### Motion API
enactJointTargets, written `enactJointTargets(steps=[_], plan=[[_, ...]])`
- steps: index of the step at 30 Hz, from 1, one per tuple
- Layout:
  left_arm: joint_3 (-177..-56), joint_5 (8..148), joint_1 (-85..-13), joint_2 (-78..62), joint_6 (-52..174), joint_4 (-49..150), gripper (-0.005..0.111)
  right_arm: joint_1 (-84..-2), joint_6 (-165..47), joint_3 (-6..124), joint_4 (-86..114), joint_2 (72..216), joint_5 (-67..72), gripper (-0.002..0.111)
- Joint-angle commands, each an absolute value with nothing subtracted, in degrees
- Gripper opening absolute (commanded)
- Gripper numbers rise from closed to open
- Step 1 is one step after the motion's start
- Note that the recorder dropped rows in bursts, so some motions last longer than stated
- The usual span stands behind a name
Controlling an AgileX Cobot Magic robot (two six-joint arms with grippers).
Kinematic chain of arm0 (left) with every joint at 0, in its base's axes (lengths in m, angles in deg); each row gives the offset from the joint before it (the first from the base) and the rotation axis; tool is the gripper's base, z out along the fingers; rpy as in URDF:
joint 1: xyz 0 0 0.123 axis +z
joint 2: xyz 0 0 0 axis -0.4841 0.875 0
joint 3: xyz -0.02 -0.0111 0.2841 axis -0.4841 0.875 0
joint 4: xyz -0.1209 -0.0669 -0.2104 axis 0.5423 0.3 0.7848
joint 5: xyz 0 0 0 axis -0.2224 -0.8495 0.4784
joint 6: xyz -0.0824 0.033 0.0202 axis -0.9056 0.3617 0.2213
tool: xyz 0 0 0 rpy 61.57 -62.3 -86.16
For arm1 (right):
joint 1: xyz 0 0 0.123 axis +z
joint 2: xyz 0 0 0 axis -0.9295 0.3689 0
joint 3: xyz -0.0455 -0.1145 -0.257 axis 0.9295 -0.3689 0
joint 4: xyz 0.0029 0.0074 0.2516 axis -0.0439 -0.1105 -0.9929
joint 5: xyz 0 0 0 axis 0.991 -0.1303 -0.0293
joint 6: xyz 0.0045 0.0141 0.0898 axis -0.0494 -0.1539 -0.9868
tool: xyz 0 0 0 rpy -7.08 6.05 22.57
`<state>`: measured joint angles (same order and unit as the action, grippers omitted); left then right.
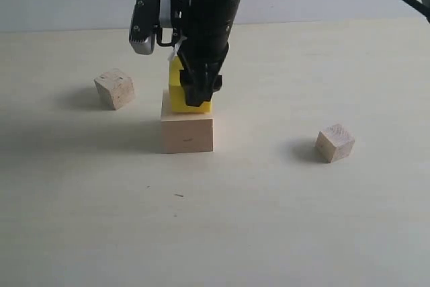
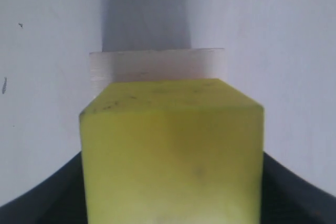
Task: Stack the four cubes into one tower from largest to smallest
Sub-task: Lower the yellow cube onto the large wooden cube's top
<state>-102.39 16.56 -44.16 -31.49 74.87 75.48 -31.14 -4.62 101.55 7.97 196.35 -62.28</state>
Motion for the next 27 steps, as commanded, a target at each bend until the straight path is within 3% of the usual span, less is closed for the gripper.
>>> enactJointTargets(steps=[1, 10, 22, 27], plan=[[-102.4, 16.8, -44.4, -31.5, 75.1, 75.4, 0.0, -31.0, -4.7, 101.9, 7.3, 196.0, -62.8, 0.0], [-102.4, 16.8, -44.4, -31.5, 75.1, 75.1, 0.0, -31.0, -2.7, 101.9, 7.1, 196.0, -62.8, 0.001], [-102.4, 16.8, -44.4, -31.5, 75.1, 75.1, 0.0, -31.0, -2.7, 101.9, 5.9, 196.0, -62.2, 0.057], [-102.4, 16.8, -44.4, -31.5, 75.1, 75.1, 0.0, -31.0, -2.7, 101.9, 5.9, 196.0, -62.2, 0.064]])
